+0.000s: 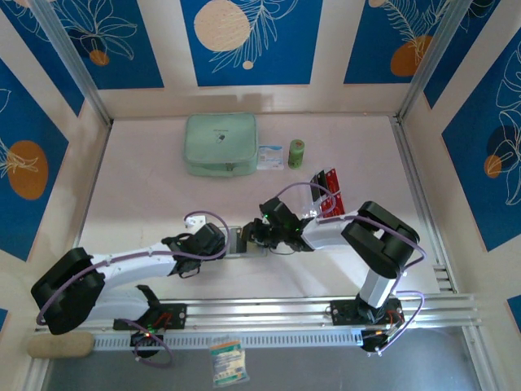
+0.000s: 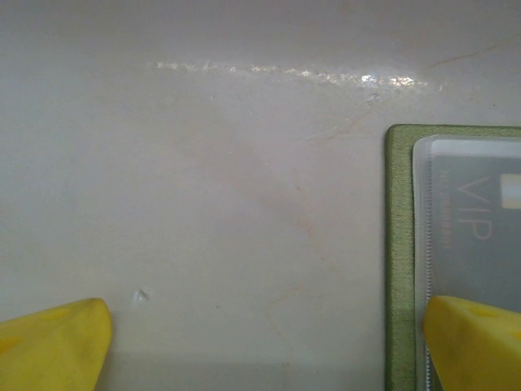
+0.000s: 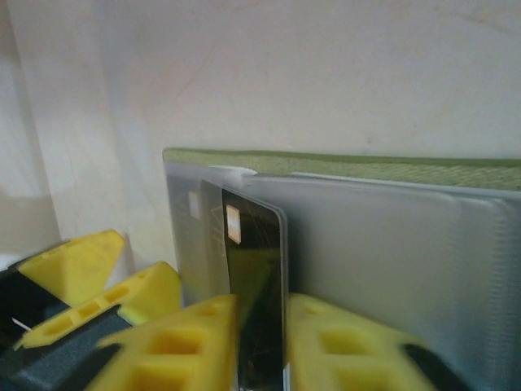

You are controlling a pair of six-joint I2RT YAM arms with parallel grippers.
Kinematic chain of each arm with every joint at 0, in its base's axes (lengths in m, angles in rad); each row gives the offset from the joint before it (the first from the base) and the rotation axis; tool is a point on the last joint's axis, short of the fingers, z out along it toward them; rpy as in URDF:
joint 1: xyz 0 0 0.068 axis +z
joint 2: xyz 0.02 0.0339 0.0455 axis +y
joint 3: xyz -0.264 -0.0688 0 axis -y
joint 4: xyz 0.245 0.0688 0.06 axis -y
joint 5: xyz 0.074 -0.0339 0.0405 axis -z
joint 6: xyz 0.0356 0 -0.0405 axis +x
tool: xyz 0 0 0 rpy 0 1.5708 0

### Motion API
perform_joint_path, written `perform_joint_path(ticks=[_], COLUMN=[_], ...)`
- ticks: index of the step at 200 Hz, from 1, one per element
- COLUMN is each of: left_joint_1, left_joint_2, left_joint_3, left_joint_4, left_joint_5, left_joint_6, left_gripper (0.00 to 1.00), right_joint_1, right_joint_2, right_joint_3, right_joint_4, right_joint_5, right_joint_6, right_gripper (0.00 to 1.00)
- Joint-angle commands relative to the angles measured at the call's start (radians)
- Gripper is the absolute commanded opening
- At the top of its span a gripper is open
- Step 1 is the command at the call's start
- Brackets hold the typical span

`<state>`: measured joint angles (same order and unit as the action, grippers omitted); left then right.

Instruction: Put the credit cards into the card holder

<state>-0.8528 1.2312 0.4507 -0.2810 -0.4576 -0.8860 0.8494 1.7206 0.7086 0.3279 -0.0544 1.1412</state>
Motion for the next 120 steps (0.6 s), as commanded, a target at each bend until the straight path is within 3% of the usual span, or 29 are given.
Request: perform_joint_path(ticks=[1, 28, 73, 120], left_joint_1=[0.009, 0.009, 0.009, 0.009], left_joint_2=[-0.019, -0.026, -0.039, -0.027], left_joint_3=[-0.022, -0.029, -0.029, -0.026], left_joint_4=[-0.015, -0.009, -0.008, 0.0], left_joint_5=[-0.019, -0.019, -0.021, -0.021], left_joint_6=[-0.007, -0.008, -0.005, 0.0], left_gripper=[0.98, 0.98, 0.98, 0.98], right_joint_1=[-0.017, -0.023, -0.01, 0.009], right_joint_2=[-0.053, -0.102, -0.066, 0.021], right_joint_3=[0.046, 0.09, 0.199, 0.266], right_joint_4=[-0.166, -0.275, -0.405, -0.469], right_joint_5=[-0.05, -0.037, -0.02, 0.015], right_joint_6=[-0.104, -0.184, -0.267, -0.298], right_gripper=[0.31, 0.3, 0.08, 0.0])
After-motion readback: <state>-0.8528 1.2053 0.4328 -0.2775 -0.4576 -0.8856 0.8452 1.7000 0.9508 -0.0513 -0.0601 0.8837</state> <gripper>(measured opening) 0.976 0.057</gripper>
